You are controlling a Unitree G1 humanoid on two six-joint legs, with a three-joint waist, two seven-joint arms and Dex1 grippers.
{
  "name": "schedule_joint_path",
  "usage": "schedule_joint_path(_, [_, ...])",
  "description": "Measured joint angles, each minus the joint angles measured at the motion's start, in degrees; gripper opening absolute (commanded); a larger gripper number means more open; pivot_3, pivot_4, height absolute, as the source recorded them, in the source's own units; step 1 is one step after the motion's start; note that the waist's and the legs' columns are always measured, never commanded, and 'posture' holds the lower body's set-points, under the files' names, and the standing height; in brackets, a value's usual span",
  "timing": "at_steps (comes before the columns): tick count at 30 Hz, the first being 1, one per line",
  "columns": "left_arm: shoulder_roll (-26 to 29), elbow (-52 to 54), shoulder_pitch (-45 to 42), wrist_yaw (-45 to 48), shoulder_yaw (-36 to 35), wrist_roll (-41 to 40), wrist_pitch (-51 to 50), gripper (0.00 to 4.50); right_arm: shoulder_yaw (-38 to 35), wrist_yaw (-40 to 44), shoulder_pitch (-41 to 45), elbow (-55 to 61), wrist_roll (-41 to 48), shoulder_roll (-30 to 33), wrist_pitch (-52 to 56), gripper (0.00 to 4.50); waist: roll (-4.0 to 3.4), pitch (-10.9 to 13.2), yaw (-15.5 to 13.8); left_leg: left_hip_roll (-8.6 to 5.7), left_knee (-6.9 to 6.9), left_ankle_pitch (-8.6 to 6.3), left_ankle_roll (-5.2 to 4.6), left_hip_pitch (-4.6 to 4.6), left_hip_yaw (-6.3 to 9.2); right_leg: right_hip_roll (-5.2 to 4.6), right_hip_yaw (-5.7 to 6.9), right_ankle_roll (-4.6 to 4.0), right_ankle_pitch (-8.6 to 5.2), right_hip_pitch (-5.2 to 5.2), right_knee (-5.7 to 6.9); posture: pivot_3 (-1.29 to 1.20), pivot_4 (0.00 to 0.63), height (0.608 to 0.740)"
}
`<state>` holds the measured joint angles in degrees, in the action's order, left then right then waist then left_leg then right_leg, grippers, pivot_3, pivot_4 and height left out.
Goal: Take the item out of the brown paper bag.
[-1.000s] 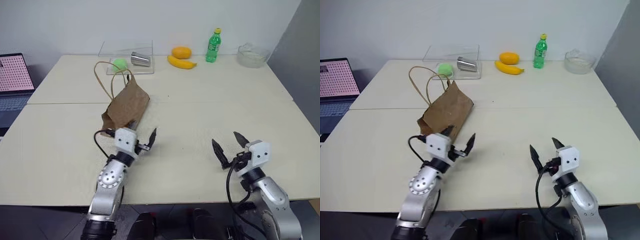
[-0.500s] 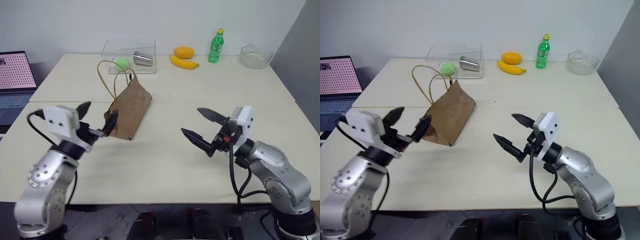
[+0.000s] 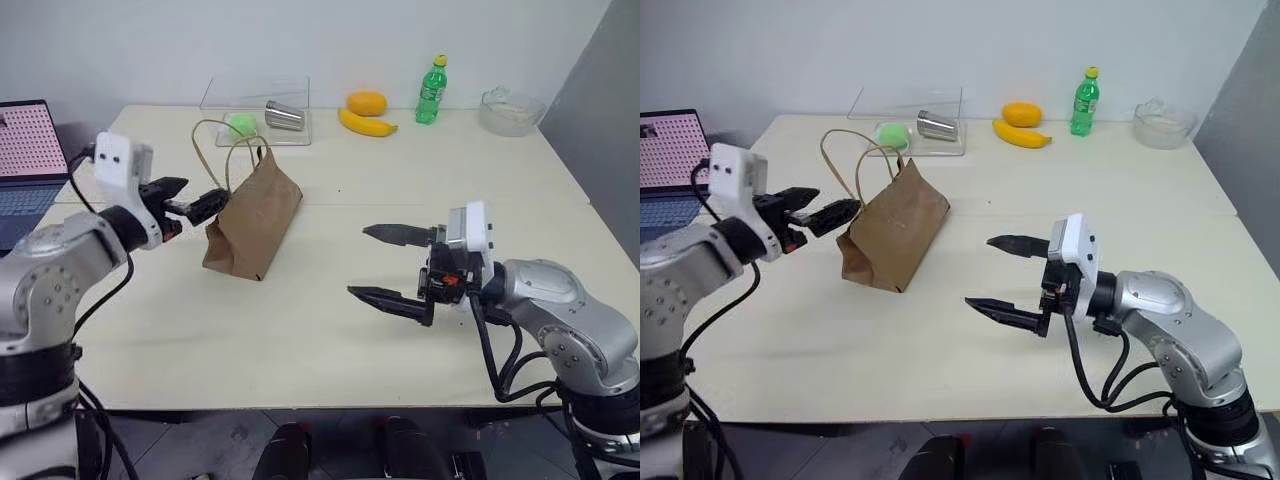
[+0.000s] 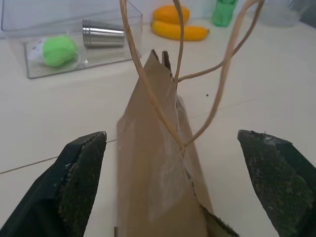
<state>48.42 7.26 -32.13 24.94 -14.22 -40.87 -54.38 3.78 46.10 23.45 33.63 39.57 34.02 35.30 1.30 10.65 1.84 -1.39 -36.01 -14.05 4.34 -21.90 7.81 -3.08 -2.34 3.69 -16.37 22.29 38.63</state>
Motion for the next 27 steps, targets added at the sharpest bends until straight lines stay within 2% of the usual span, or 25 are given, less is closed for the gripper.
schedule_joint_path(3, [-0.08,-4.44,-4.68,2.76,4.91,2.54,-0.22,4.48,-0.01,0.01,0.50,0.01,0.03,0.19,0.56,4.50,0.02,0.02,0.00,0.01,0.01,0.00,0.01,-0.04,0.01,0.00,0.01,-0.04,0.02,0.04,-0.01,0.00,0.150,0.740])
schedule_joint_path(14, [-1.85,-16.75,-12.94,8.59,13.38,11.88,0.50,4.48,-0.53,-0.89,1.04,0.61,1.43,0.86,2.99,4.50,0.04,0.03,0.09,0.00,0.00,0.00,0.01,-0.05,0.01,0.00,0.01,-0.04,0.03,0.06,0.04,0.00,0.150,0.740])
schedule_joint_path(17, [-2.05,-20.20,-15.51,10.80,14.61,14.31,1.72,3.92,-0.89,-1.12,1.49,1.03,2.32,1.29,3.66,4.50,0.05,0.04,0.07,0.00,0.00,0.00,0.01,-0.06,0.02,0.00,0.02,-0.04,0.02,0.06,0.04,0.00,0.150,0.740])
schedule_joint_path(27, [-2.45,-29.30,-20.11,20.04,18.49,20.21,6.02,0.60,-1.54,-0.59,2.04,1.54,4.57,3.16,5.11,4.50,0.06,0.04,0.10,0.00,-0.01,0.00,0.01,-0.07,0.02,0.00,0.02,-0.04,0.02,0.07,0.06,0.00,0.150,0.740])
